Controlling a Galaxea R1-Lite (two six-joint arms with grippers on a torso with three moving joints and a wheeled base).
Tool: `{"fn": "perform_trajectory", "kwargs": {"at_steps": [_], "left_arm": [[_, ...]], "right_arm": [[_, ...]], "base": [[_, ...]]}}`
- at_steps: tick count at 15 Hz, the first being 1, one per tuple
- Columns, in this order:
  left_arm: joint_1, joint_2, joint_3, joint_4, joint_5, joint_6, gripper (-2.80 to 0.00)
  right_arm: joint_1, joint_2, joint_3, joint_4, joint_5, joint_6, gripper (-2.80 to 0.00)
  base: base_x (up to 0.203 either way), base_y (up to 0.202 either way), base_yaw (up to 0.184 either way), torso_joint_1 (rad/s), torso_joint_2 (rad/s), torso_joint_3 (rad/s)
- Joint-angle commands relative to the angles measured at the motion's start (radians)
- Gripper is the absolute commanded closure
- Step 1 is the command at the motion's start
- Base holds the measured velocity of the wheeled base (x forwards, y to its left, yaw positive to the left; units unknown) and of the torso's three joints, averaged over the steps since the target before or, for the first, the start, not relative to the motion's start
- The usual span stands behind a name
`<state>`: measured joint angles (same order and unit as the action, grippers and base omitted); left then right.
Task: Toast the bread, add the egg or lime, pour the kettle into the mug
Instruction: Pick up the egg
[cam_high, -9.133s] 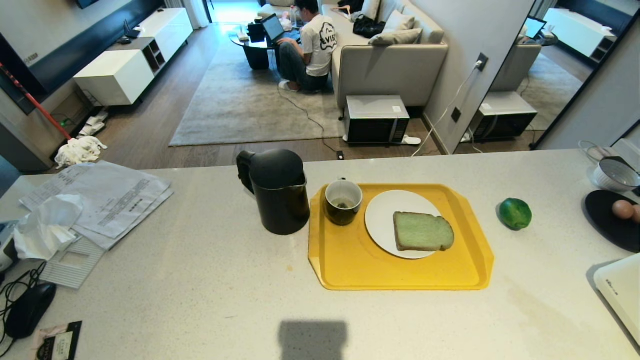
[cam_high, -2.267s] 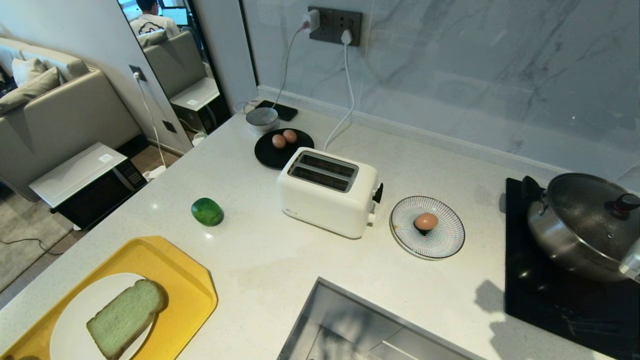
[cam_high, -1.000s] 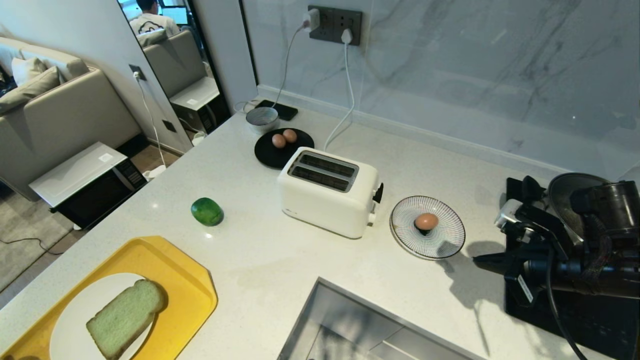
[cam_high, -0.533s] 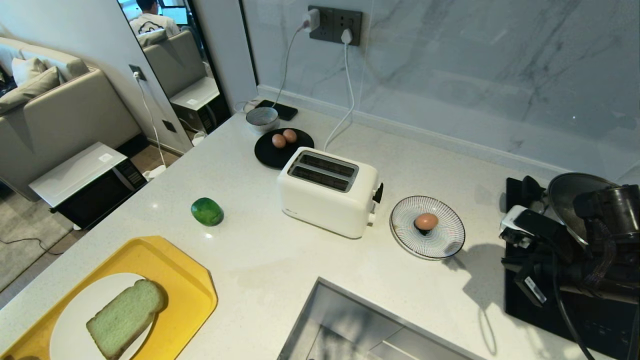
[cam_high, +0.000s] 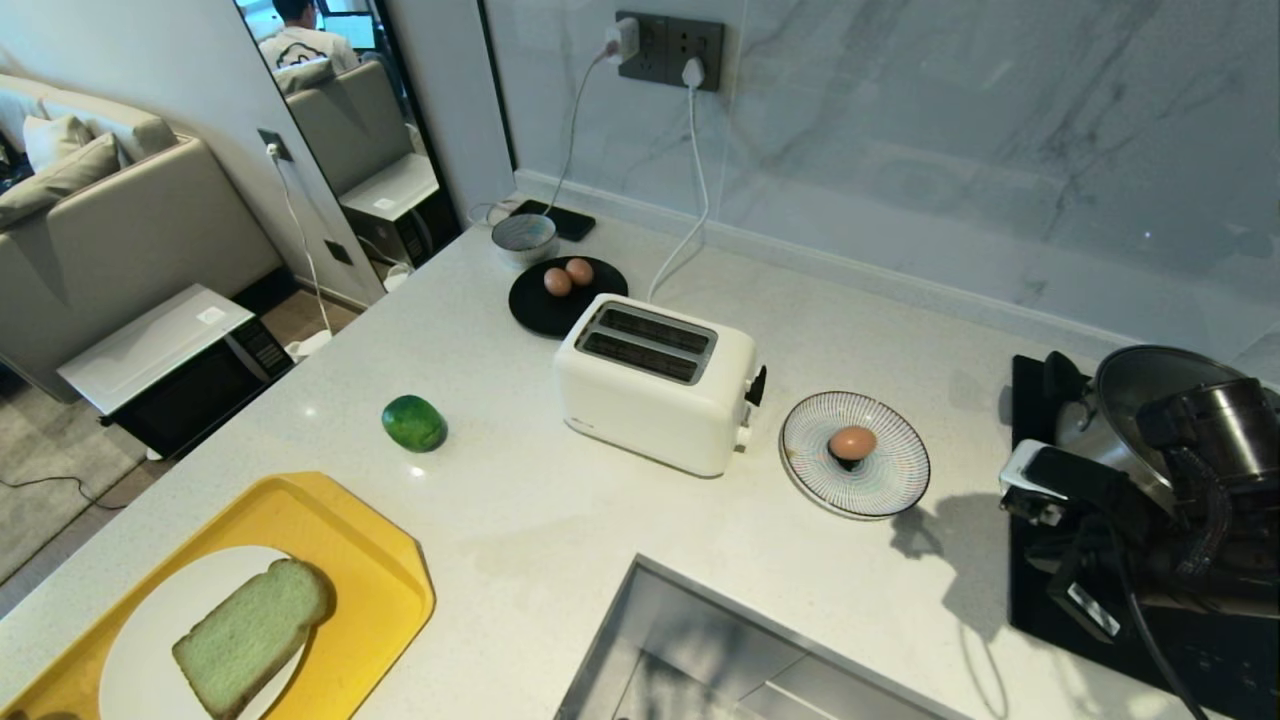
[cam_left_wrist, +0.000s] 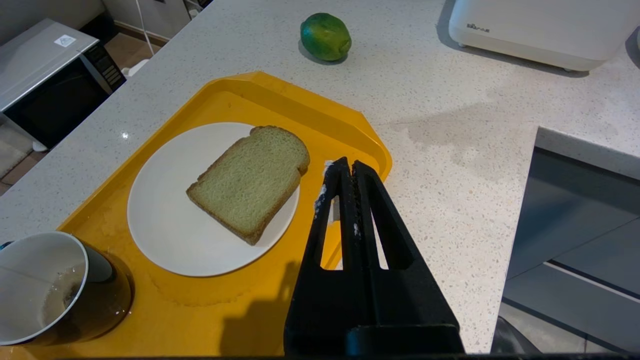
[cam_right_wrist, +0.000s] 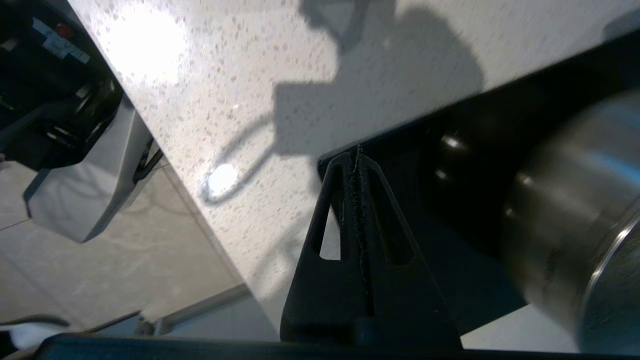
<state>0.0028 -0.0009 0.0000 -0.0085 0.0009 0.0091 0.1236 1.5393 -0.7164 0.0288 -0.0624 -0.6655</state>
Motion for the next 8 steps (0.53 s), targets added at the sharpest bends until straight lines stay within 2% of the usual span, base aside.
{"fn": "perform_trajectory", "kwargs": {"at_steps": [1,4,5,7,8], "left_arm": [[0.0,-0.001,0.0,-0.001,0.0,0.0,0.0],[0.0,-0.001,0.0,-0.001,-0.001,0.0,0.0],[0.0,-0.001,0.0,-0.001,0.001,0.0,0.0],[0.0,-0.001,0.0,-0.001,0.0,0.0,0.0],[0.0,-0.001,0.0,-0.001,0.0,0.0,0.0]], "right_arm": [[-0.011,-0.005,-0.048,0.0,0.071,-0.053,0.0],[-0.043,0.072,-0.144,-0.005,0.115,-0.112,0.0],[-0.052,0.098,-0.173,-0.005,0.139,-0.126,-2.8],[-0.058,0.165,-0.227,-0.004,0.166,-0.148,-2.8],[-0.062,0.195,-0.261,-0.001,0.168,-0.194,-2.8]], "base": [[0.0,0.0,0.0,0.0,0.0,0.0],[0.0,0.0,0.0,0.0,0.0,0.0],[0.0,0.0,0.0,0.0,0.0,0.0],[0.0,0.0,0.0,0.0,0.0,0.0],[0.0,0.0,0.0,0.0,0.0,0.0]]}}
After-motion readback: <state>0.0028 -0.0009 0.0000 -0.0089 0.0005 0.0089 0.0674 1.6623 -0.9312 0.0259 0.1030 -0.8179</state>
